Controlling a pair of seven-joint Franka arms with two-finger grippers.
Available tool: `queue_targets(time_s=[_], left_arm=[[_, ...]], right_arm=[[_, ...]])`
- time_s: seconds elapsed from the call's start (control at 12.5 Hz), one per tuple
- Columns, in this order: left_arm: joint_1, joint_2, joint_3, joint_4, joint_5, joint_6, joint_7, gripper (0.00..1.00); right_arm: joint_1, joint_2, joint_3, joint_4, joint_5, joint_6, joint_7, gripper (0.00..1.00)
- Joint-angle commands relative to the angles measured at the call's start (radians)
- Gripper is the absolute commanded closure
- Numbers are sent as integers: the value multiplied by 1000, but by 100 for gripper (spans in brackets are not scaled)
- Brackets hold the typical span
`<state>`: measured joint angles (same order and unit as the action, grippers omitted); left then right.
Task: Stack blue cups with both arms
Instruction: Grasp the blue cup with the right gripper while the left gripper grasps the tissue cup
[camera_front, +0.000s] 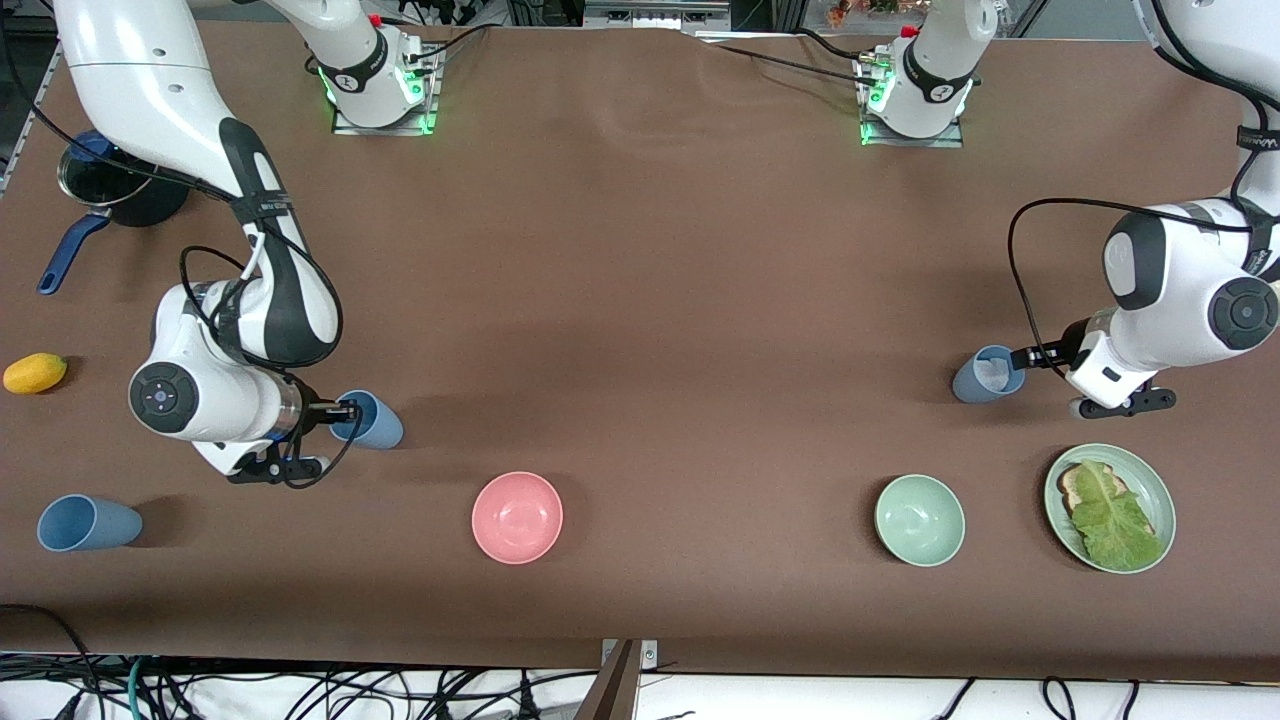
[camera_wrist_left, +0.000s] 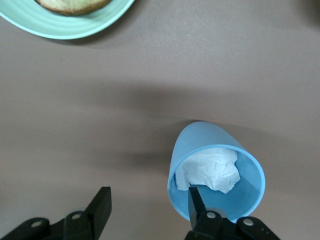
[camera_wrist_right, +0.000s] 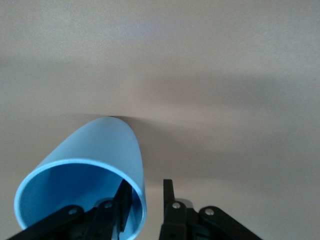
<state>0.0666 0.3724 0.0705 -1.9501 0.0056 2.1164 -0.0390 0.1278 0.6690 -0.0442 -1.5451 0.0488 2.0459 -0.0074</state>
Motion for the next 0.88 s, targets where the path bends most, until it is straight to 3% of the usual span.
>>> queue_targets(time_s=[0.0, 0.16, 0.24, 0.4, 0.48, 0.8], left_arm=[[-19, 51, 0, 34, -58, -23, -13, 31], [-18, 53, 0, 34, -59, -23, -12, 35], [-18, 57, 0, 34, -59, -23, -10, 44], [-16, 59, 0, 34, -59, -23, -7, 94], [-16, 59, 0, 36, -59, -23, -4, 100], [-54, 68, 0, 88, -185, -24, -41, 100]], right_arm=[[0, 9, 1, 13, 20, 0, 1, 85], [0, 9, 1, 13, 20, -3, 1, 99], [0, 9, 1, 14, 20, -3, 1, 100], [0, 7, 1, 19, 20, -7, -2, 100], [0, 7, 1, 20, 20, -12, -5, 100], [1, -5, 1, 25, 14, -23, -9, 100]])
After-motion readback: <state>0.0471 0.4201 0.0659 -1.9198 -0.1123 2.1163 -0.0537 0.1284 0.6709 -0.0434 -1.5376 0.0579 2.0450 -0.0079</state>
